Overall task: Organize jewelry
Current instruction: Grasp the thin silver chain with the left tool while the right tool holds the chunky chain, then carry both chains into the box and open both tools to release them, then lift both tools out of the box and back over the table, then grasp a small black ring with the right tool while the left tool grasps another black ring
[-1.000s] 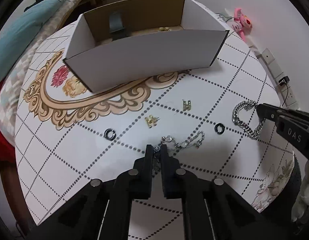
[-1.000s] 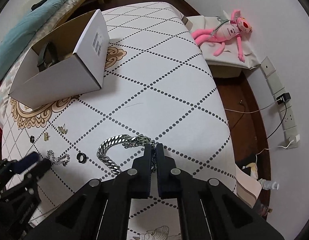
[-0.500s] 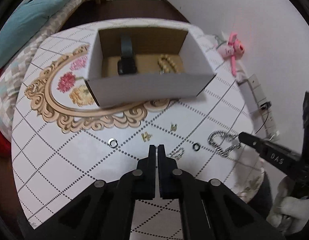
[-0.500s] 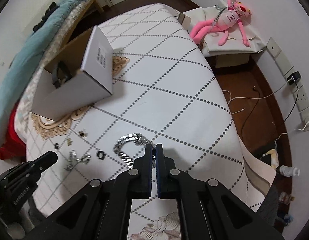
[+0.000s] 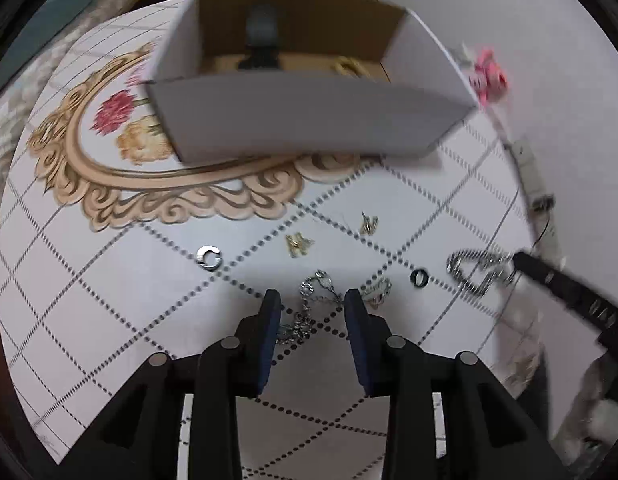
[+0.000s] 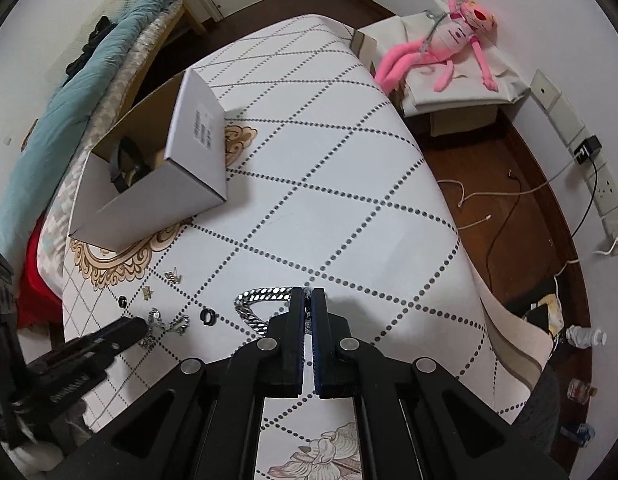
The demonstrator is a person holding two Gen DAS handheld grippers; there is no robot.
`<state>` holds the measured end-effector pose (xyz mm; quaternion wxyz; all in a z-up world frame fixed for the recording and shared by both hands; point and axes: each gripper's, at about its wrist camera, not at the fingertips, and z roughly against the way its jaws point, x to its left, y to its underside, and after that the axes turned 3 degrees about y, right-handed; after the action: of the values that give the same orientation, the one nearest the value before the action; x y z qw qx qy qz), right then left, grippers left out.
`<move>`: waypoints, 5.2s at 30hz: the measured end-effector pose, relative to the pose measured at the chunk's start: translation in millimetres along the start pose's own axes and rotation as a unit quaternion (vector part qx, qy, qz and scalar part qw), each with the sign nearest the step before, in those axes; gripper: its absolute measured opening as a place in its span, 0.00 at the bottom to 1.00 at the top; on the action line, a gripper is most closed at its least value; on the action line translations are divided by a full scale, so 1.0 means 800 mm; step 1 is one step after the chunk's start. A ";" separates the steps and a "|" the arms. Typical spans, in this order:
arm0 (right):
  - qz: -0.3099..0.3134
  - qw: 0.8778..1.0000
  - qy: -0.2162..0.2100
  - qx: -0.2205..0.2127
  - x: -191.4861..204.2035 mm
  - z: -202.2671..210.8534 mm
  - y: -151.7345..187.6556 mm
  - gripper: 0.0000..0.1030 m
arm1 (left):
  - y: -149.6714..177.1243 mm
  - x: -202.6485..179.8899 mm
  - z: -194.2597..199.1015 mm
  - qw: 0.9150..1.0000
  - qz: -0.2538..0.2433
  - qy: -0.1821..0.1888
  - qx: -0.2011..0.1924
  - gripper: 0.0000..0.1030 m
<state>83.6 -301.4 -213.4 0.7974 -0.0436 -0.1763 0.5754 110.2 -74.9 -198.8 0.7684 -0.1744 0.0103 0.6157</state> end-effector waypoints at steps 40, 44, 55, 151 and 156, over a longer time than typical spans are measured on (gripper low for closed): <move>0.042 0.990 -0.117 -0.065 0.066 0.118 -0.043 0.03 | -0.055 0.003 0.181 0.984 0.016 0.087 -0.152 0.02; 0.067 0.985 -0.135 -0.082 0.098 0.143 -0.066 0.03 | -0.092 0.010 0.194 0.983 0.011 0.078 -0.168 0.02; 0.129 0.982 -0.128 -0.058 0.189 0.105 -0.148 0.03 | -0.159 0.048 0.136 0.993 0.033 0.034 -0.106 0.05; 0.134 0.990 0.025 -0.041 0.124 -0.043 0.047 0.54 | 0.043 0.089 0.041 0.975 0.078 -0.202 -0.054 1.00; 0.182 0.978 0.075 -0.074 0.147 -0.047 0.065 0.26 | 0.040 0.086 0.030 0.977 0.081 -0.190 -0.052 1.00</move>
<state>81.4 -169.6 -235.3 0.6848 -0.1771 -0.1474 0.6913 92.0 2.5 -200.4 0.6938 -0.0922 -0.1539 0.6974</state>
